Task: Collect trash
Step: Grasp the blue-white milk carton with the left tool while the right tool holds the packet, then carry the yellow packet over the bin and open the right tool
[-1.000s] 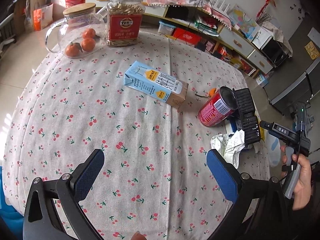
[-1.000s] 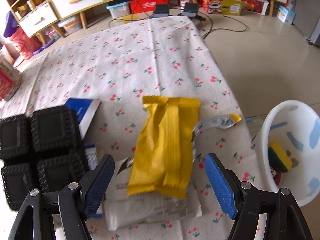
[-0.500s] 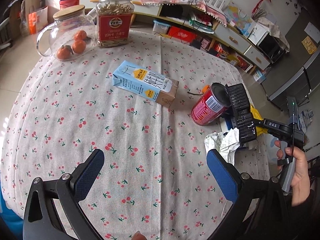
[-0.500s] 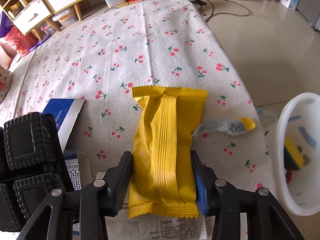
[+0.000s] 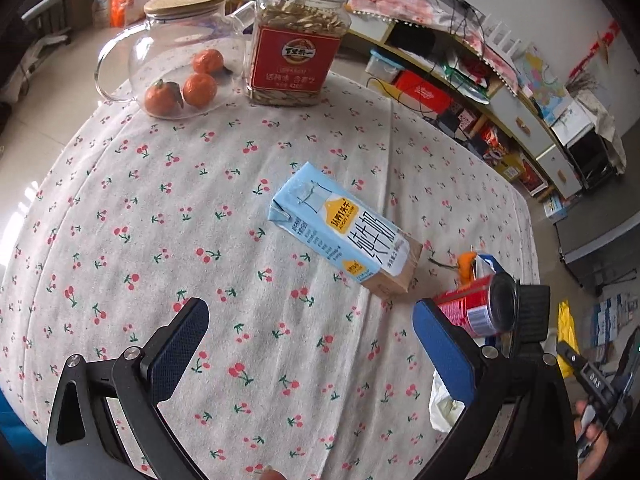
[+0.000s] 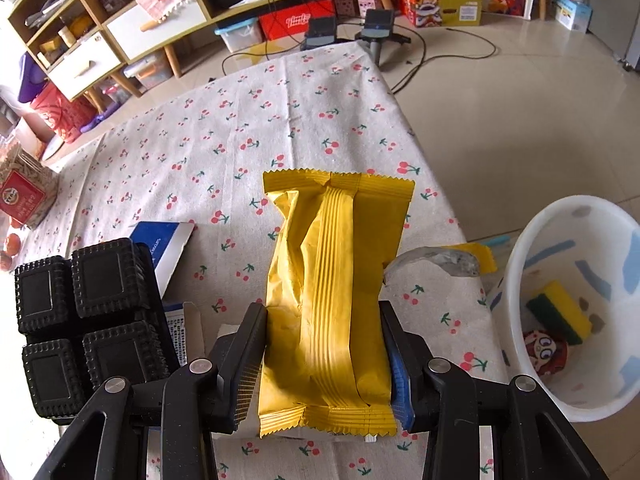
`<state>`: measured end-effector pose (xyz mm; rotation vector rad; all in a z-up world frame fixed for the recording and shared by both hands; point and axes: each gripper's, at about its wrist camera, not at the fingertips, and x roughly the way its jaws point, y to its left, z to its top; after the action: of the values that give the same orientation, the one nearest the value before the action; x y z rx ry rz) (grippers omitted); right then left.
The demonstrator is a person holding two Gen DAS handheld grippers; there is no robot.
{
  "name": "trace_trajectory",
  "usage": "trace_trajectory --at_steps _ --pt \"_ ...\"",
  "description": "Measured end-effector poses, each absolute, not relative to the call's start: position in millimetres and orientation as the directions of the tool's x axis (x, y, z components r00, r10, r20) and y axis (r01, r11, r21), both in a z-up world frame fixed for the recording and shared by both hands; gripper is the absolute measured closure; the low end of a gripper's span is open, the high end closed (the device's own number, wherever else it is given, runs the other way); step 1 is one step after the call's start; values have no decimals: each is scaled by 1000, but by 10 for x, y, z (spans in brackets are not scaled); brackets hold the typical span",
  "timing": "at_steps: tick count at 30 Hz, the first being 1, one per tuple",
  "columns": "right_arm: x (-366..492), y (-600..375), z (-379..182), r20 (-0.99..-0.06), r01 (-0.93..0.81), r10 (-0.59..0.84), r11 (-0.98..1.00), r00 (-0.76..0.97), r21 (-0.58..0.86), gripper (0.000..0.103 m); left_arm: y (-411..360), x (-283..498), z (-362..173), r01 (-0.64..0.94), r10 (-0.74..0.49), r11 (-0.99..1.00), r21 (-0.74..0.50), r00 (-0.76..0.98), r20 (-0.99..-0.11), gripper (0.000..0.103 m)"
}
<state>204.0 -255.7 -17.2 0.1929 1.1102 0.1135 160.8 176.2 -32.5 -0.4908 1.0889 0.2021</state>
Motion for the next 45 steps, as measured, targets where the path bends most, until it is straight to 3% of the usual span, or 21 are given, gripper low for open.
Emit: trace_trajectory --at_steps 5,12,19,22,29,38,45 --pt "1952 -2577 -83 -865 -1 184 978 468 207 55 1712 2044 -474 -471 -93 819 -326 452 -887 1" --pt "1890 -2597 -32 -858 -11 166 983 486 183 55 1556 2421 -775 -527 -25 810 -258 409 -912 4" --pt "1920 -2757 -63 -862 20 156 982 483 189 55 1533 2432 -854 -513 5 832 -212 388 -922 38" --pt "1913 -2832 -56 -861 31 150 982 486 189 55 1537 2340 -836 -488 -17 844 -223 392 -920 44" --pt "1880 -3006 -47 -860 56 147 978 489 199 55 1514 1992 -688 -425 -69 864 -271 434 -898 45" --pt "1786 -3523 -6 -855 150 108 966 507 211 55 1439 1489 -131 -322 -122 883 -342 546 -829 45" --pt "1678 -4085 -18 -862 263 50 942 505 208 54 962 1305 241 -183 -157 928 -326 601 -784 45"
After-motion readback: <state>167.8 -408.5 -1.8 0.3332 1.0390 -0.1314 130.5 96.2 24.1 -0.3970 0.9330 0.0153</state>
